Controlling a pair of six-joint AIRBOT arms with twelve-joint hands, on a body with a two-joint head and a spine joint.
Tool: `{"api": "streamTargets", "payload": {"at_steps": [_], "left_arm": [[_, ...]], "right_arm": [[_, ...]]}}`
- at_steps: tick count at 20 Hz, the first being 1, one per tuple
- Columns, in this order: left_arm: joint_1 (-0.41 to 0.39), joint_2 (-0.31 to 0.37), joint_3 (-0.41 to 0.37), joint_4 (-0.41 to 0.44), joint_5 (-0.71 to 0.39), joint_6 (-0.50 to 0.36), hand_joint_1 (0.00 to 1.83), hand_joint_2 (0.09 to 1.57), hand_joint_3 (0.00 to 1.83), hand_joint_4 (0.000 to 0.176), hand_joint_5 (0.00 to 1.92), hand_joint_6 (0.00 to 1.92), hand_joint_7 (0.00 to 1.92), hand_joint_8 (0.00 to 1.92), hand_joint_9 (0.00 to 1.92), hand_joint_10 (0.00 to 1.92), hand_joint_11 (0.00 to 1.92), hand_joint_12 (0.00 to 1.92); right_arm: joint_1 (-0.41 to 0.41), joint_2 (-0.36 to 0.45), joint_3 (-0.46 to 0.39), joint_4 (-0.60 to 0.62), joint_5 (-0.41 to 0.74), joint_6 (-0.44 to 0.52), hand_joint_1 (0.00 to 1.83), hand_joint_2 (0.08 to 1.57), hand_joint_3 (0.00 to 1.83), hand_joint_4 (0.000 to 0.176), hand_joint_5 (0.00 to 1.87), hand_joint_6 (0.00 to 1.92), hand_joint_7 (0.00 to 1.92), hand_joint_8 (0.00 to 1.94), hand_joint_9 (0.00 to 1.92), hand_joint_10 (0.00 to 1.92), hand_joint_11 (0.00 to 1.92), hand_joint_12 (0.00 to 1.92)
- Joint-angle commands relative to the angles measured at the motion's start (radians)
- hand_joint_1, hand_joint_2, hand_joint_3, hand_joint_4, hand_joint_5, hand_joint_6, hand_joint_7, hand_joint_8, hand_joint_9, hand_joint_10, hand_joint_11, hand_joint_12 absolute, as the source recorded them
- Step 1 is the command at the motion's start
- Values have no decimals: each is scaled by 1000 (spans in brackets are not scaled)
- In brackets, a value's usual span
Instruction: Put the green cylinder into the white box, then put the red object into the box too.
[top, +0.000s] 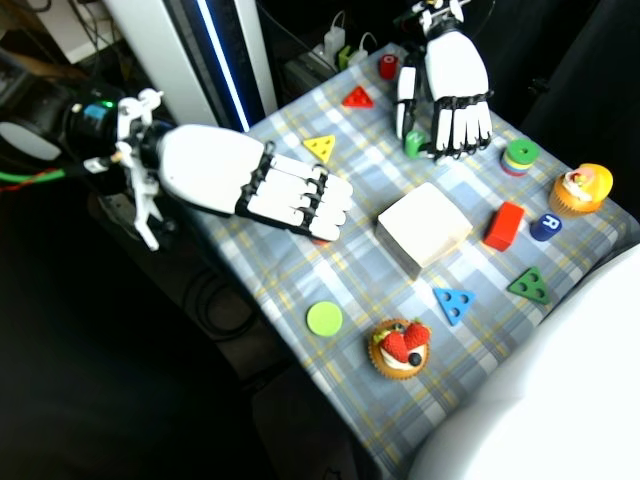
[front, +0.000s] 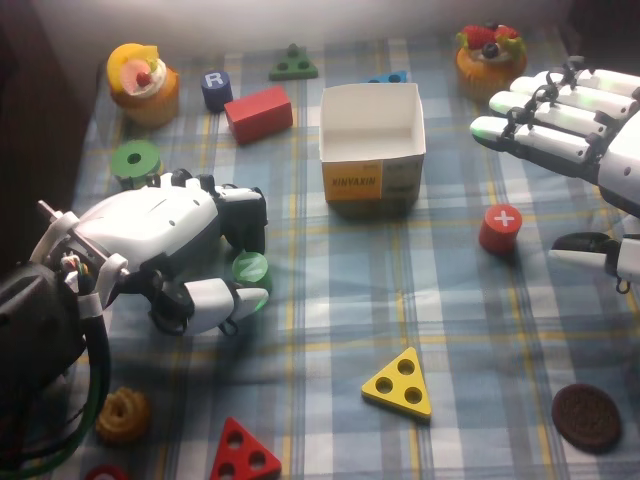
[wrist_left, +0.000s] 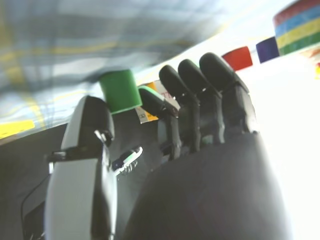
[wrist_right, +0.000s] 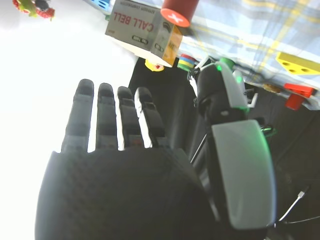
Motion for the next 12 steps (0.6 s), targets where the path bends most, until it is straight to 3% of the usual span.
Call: {"api": "streamTargets", "payload": {"at_steps": [1, 3, 4, 5, 7, 8, 9, 10, 11, 12], "left_arm": [[-14, -6, 5, 32, -95, -3, 812, 1346, 2, 127, 548, 1625, 304, 1093, 118, 1346, 0, 1657], [-17, -9, 6, 33, -92, -3, 806, 1349, 0, 131, 543, 1631, 306, 1048, 109, 1340, 0, 1681], [-17, -9, 6, 34, -90, -3, 790, 1353, 1, 146, 534, 1642, 288, 1048, 84, 1345, 0, 1672], [-17, -9, 6, 34, -90, -3, 868, 1262, 0, 89, 261, 1304, 273, 1020, 74, 1310, 0, 1577], [-17, -10, 6, 34, -90, -3, 924, 1218, 0, 54, 264, 1064, 325, 964, 120, 1309, 0, 1610], [-17, -9, 1, 39, -94, -3, 875, 1288, 14, 95, 532, 1452, 360, 1005, 157, 1361, 0, 1705], [-18, -3, -8, 48, -104, -3, 858, 1320, 6, 94, 571, 1554, 357, 1083, 154, 1435, 0, 1772], [-19, 5, -18, 58, -117, -3, 860, 1337, 2, 69, 566, 1593, 361, 1169, 156, 1510, 0, 1828], [-23, 18, -31, 72, -132, -3, 994, 1366, 9, 38, 496, 1677, 524, 1546, 160, 1517, 0, 1874], [-24, 20, -34, 76, -135, -3, 1021, 1378, 4, 31, 477, 1725, 553, 1612, 173, 1519, 0, 1892]], "right_arm": [[11, -2, 2, 2, 114, -3, 668, 1261, 0, 0, 0, 0, 0, 0, 0, 0, 0, 109], [11, -2, 2, 3, 115, -3, 659, 1264, 1, 0, 0, 0, 0, 0, 0, 0, 0, 95], [11, -2, 2, 3, 115, -3, 650, 1269, 1, 0, 0, 0, 0, 0, 0, 0, 0, 185], [11, -2, 2, 3, 115, -3, 633, 1275, 3, 0, 0, 0, 0, 0, 0, 0, 0, 196], [11, -2, 2, 3, 115, -3, 631, 1282, 2, 0, 0, 0, 0, 0, 0, 0, 0, 9], [11, -2, 2, 4, 115, -3, 626, 1283, 2, 0, 0, 0, 0, 0, 0, 0, 0, 1], [10, -2, 2, 4, 115, -3, 633, 1281, 1, 0, 0, 0, 0, 0, 0, 0, 11, 6], [10, -2, 2, 6, 115, -3, 622, 1280, 0, 0, 0, 0, 0, 0, 0, 0, 19, 11], [10, -2, 2, 7, 115, -3, 624, 1277, 0, 0, 0, 0, 0, 0, 0, 0, 12, 11], [10, -1, 2, 7, 115, -3, 644, 1272, 0, 0, 0, 0, 0, 0, 0, 0, 9, 12]]}}
